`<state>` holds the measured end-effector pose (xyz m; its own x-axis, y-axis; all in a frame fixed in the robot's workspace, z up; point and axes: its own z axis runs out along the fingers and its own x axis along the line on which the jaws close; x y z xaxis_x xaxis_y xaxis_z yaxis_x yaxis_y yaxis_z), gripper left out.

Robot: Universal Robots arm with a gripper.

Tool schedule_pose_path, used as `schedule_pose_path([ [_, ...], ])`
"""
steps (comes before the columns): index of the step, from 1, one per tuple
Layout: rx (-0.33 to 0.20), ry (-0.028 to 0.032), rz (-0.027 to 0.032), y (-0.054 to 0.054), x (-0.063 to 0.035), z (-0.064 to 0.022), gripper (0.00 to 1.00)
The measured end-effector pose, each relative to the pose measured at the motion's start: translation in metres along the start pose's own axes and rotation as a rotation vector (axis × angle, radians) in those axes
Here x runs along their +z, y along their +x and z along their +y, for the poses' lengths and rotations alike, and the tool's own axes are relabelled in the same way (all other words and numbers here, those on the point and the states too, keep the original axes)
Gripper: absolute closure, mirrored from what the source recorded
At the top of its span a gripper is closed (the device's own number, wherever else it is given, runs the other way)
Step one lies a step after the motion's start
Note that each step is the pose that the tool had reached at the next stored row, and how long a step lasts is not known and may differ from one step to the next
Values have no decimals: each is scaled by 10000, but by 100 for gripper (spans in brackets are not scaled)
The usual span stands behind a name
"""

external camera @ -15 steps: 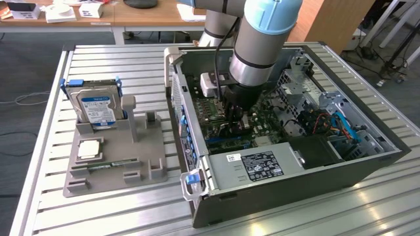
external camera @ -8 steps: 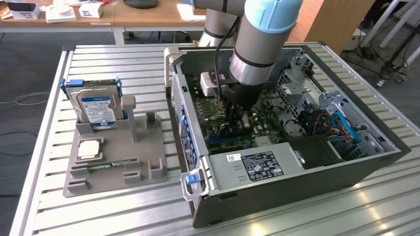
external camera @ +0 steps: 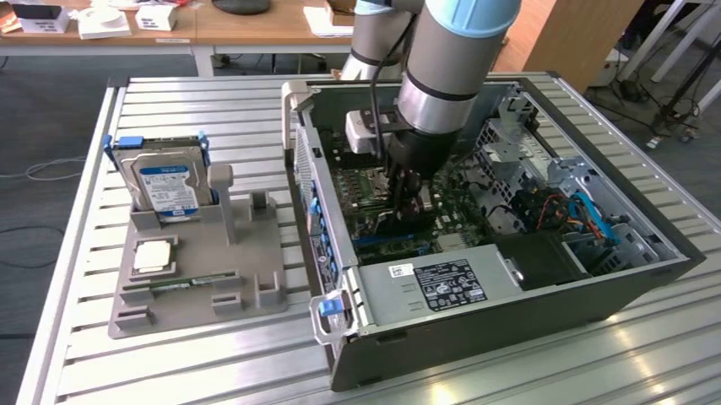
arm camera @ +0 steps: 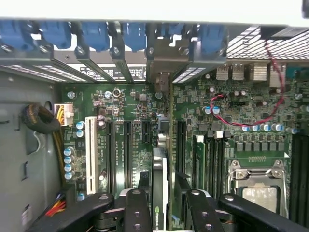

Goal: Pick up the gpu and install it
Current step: 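Insert the gpu into the slot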

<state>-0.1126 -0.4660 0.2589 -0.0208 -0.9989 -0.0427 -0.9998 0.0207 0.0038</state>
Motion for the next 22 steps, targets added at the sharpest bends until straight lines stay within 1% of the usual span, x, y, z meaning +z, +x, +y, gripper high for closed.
schedule_pose_path([
  [13, 0, -1, -1, -15, -347, 1, 65],
  [18, 0, 1, 0, -19, -442, 1, 65],
  [22, 0, 1, -2, -20, -454, 1, 65],
])
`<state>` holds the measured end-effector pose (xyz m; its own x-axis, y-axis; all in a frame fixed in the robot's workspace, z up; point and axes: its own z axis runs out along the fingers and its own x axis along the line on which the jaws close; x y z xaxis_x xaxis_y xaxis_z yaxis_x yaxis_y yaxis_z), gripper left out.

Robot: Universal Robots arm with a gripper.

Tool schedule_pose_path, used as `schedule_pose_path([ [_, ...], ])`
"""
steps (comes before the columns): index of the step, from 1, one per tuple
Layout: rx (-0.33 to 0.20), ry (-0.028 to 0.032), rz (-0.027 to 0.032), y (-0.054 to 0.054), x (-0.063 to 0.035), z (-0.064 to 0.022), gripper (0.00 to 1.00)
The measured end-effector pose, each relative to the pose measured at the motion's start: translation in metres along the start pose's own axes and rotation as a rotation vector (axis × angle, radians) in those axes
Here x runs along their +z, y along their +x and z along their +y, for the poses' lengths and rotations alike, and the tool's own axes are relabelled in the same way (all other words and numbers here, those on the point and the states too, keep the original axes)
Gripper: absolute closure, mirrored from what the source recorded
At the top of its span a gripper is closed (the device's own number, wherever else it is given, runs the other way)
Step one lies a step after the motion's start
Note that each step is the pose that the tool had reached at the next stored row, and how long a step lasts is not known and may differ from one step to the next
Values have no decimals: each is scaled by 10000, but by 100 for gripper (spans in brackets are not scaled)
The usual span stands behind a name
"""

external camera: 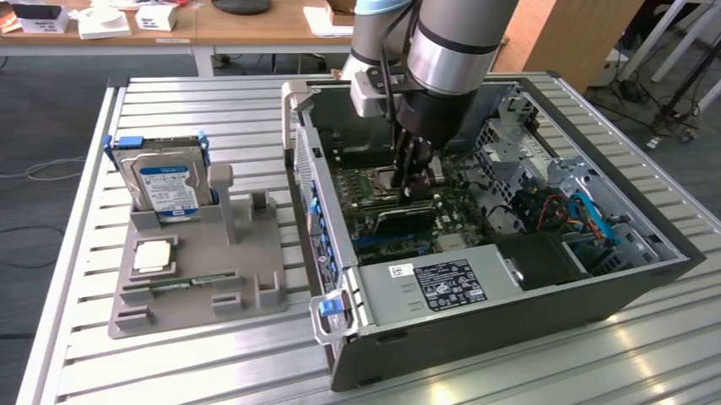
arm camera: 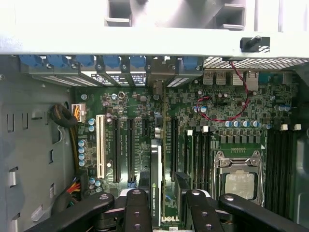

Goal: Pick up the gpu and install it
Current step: 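Insert the gpu into the slot, then press down on the gpu until it lock into place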

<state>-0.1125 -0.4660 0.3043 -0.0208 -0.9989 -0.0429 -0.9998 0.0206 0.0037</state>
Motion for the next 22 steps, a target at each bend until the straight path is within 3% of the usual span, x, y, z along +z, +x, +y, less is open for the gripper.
schedule_pose_path([
  [13, 0, -1, 2, 0, -1, 0, 66],
  [15, 0, -1, 2, 0, -1, 0, 79],
  [16, 0, 0, 2, 0, -1, 0, 79],
  [18, 0, 0, 2, 0, -1, 0, 89],
  [22, 0, -1, 2, 0, -1, 0, 89],
])
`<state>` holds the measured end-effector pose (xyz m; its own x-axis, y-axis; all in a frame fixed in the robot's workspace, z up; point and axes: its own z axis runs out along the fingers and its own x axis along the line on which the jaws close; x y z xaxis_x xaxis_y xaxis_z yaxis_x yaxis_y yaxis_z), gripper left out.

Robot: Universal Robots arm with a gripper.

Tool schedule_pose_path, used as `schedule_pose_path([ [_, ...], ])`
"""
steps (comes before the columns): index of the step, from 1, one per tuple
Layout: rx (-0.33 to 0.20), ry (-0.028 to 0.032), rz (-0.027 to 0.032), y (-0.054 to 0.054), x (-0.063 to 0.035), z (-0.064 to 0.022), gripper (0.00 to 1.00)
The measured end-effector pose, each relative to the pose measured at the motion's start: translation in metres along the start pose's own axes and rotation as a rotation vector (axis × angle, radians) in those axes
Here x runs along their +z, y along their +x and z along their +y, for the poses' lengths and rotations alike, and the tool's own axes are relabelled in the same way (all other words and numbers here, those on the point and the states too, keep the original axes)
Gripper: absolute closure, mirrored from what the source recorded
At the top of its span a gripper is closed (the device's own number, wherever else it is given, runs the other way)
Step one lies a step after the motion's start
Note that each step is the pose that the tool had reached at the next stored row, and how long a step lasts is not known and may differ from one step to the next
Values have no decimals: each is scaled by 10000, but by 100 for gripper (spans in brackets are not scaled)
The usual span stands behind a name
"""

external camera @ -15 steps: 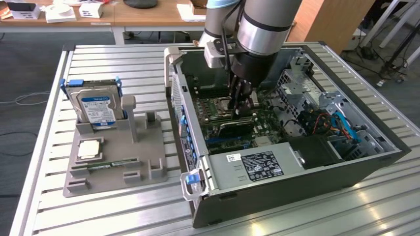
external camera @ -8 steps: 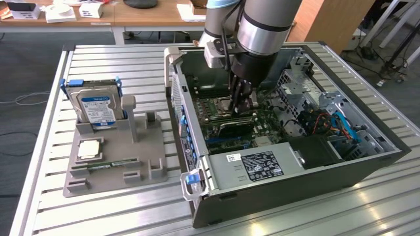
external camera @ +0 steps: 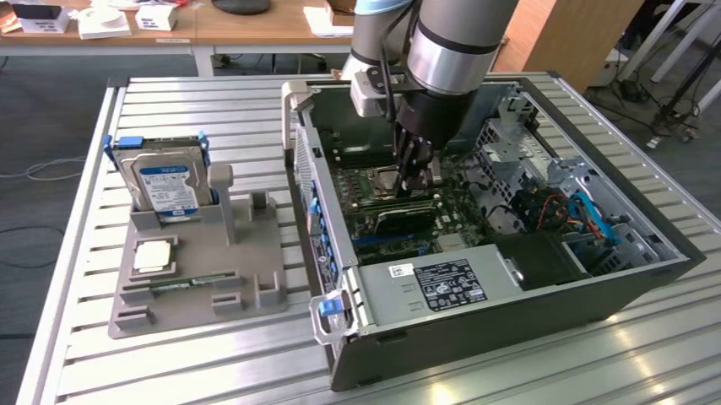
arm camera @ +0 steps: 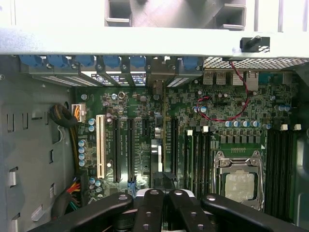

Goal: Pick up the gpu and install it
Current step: 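Press down on the gpu until it lock into place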

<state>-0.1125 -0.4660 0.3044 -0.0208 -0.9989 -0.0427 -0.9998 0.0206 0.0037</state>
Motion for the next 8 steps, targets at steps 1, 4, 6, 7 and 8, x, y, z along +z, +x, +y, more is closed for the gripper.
schedule_pose_path([
  [1, 0, 0, 0, 0, 0, 0, 89],
  [4, -2, -1, 1, -2, 0, 0, 89],
  [6, -1, 0, 0, -5, 2, 0, 89],
  [7, -1, 0, 0, -8, 2, 0, 89],
  [8, 0, 0, -3, -11, 3, 0, 89],
])
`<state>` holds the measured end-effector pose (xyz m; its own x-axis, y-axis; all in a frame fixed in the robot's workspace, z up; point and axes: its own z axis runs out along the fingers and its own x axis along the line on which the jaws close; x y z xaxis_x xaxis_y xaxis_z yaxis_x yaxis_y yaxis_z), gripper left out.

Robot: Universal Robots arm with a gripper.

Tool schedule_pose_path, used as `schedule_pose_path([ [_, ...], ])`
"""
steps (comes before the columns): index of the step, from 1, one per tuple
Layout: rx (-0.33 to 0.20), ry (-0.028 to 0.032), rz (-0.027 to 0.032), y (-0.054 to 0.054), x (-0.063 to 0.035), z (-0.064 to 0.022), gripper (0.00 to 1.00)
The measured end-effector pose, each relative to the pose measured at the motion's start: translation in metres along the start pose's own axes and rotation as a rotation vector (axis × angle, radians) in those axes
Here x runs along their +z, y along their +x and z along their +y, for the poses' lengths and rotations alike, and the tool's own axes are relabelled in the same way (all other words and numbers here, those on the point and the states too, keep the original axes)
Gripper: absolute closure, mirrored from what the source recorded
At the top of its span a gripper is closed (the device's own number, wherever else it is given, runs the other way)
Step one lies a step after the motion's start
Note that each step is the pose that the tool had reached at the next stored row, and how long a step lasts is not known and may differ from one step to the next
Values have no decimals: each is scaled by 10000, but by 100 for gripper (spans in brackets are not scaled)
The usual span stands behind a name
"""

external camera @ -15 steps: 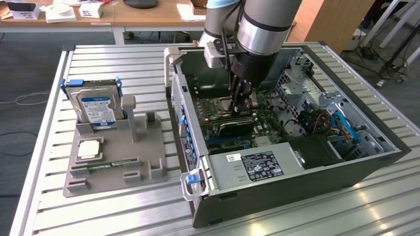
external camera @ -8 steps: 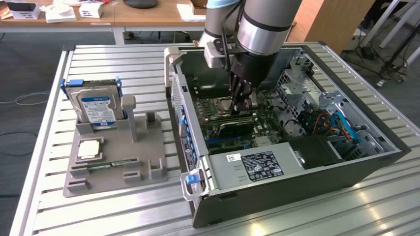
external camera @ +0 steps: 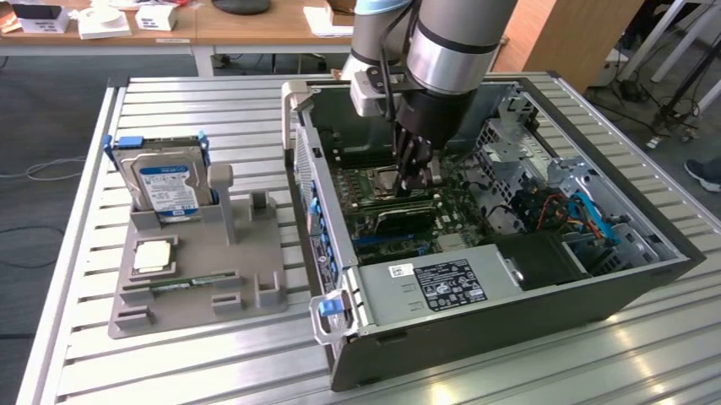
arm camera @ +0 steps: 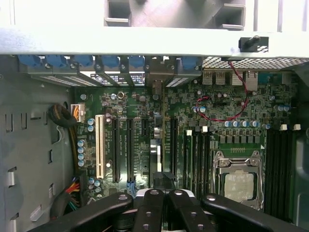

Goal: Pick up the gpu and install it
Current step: 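Press down on the gpu until it lock into place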

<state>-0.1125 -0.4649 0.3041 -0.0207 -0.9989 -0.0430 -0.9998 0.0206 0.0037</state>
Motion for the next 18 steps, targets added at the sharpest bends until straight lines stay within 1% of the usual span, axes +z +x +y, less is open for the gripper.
schedule_pose_path([
  [6, 0, 0, -6, -7, 2, 0, 89],
  [8, 1, 1, -6, -7, 3, 27, 89],
  [13, 0, 18, -7, -4, 8, 150, 89],
  [18, -1, 21, -8, -3, 14, 157, 89],
])
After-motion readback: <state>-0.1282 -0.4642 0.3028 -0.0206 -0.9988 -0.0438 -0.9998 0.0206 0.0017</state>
